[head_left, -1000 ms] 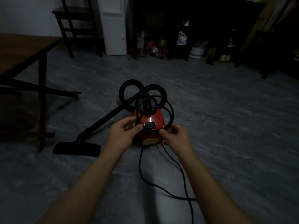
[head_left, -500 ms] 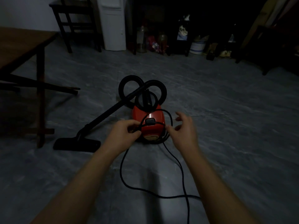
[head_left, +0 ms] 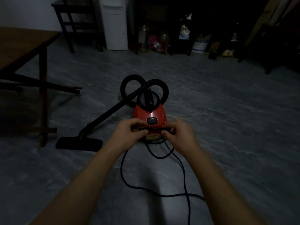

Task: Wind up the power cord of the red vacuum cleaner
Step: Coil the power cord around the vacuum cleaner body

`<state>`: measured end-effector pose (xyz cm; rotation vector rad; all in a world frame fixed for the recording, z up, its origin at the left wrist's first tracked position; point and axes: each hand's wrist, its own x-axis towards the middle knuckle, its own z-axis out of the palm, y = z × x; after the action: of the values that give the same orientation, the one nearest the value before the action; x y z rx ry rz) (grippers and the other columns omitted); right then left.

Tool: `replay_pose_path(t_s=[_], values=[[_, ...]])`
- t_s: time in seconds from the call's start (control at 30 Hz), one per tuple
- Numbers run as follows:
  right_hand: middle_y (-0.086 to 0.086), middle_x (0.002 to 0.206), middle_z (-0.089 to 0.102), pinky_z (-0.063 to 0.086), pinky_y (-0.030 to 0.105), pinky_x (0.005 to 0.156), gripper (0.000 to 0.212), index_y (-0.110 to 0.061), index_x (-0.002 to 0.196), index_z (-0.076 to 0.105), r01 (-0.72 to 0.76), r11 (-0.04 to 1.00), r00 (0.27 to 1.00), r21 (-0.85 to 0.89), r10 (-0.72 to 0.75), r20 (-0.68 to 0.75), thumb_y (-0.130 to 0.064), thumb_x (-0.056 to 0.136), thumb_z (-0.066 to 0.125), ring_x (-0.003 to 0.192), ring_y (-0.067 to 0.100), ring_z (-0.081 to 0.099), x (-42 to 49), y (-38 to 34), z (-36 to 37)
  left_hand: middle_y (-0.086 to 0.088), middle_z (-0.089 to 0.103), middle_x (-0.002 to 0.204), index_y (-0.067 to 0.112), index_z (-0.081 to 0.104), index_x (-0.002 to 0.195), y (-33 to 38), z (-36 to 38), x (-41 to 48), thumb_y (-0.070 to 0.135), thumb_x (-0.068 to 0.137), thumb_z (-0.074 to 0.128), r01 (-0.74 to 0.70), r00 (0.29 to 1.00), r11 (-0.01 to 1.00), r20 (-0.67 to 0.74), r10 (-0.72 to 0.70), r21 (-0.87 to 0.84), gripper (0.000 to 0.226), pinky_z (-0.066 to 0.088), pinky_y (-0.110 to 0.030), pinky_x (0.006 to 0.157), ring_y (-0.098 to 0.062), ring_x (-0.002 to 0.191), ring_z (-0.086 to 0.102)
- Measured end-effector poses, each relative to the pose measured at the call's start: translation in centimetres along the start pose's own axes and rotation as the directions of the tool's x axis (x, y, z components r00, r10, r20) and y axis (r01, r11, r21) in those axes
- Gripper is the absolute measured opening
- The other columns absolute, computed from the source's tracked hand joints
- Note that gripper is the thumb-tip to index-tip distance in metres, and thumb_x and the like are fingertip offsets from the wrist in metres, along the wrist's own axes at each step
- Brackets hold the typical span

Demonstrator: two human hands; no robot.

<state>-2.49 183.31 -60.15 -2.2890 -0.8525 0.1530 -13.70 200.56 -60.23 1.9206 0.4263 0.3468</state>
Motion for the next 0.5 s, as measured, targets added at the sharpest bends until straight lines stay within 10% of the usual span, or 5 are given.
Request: replay_pose_path(t_s=[0.13, 0.5], values=[[-0.006, 0.095, 0.060, 0.053, 0.033, 0.080, 0.008, -0.020, 0.095, 0.074, -0.004, 0.999, 1.000, -0.032, 0.005, 0.017, -0.024, 0.088, 0.072, 0.083, 0.009, 0.058, 0.0, -0.2, 0.2, 0.010, 0.070, 0.084, 0.016, 0.073, 0.099, -0.1, 0.1, 0.1, 0.004, 0.081, 0.076, -0.028, 1.000, 1.000, -0.007, 0.028, 0.006, 0.021, 0.047, -0.008, 0.065, 0.010, 0.069, 0.062], [-0.001, 0.100, 0.063, 0.042, 0.010, 0.071, 0.014, -0.015, 0.098, 0.077, 0.050, 0.994, 0.997, 0.101, -0.056, 0.056, -0.020, 0.085, 0.075, 0.083, 0.004, 0.057, -0.3, -1.3, 0.7, 0.011, 0.068, 0.094, 0.023, 0.072, 0.104, 0.4, 0.6, -0.7, 0.016, 0.078, 0.080, -0.178, 0.978, 0.962, -0.069, 0.196, 0.207, 0.028, 0.047, -0.010, 0.075, 0.001, 0.084, 0.063]])
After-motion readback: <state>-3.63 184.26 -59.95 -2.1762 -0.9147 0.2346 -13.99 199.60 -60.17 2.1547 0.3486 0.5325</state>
